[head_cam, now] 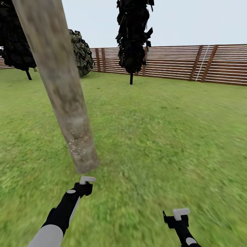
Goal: In the garden, pick up the pesticide atomizer on the floor and spray pesticide onto both trees until each tree trunk is fully covered.
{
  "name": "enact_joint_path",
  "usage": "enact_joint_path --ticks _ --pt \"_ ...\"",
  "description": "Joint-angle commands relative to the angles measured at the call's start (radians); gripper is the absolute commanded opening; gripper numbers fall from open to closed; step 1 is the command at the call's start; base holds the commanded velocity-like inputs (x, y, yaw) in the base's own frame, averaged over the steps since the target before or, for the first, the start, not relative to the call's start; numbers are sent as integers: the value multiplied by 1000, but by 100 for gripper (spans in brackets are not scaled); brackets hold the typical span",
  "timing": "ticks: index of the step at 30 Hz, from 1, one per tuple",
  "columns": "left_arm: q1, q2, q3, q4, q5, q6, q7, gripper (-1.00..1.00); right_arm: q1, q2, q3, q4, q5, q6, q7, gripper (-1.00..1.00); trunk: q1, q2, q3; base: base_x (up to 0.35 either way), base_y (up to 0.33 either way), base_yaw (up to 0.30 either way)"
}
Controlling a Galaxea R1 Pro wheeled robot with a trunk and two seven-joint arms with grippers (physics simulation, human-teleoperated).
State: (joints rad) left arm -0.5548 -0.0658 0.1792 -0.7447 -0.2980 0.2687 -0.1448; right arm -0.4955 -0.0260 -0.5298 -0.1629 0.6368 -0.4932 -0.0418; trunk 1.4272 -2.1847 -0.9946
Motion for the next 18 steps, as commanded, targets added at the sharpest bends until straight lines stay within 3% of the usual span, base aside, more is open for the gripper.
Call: enact_joint_path --ticks 1,6,13,18 --pt "0 -2 7 -2 -10 4 -10 -100 -1 0 -6 2 11 -4 -4 100 0 0 -1 254 -183 0" --pt "0 -1 8 -4 -8 3 -10 -100 -1 0 -6 2 11 -4 -4 100 0 0 -1 283 -141 0" --pt "0 1 8 -4 -7 3 -9 -100 0 0 -6 2 11 -4 -5 100 0 0 -1 329 -13 1" --pt "0 0 8 -3 -7 3 -9 -100 0 0 -6 2 11 -4 -4 100 0 0 -1 312 -37 172"
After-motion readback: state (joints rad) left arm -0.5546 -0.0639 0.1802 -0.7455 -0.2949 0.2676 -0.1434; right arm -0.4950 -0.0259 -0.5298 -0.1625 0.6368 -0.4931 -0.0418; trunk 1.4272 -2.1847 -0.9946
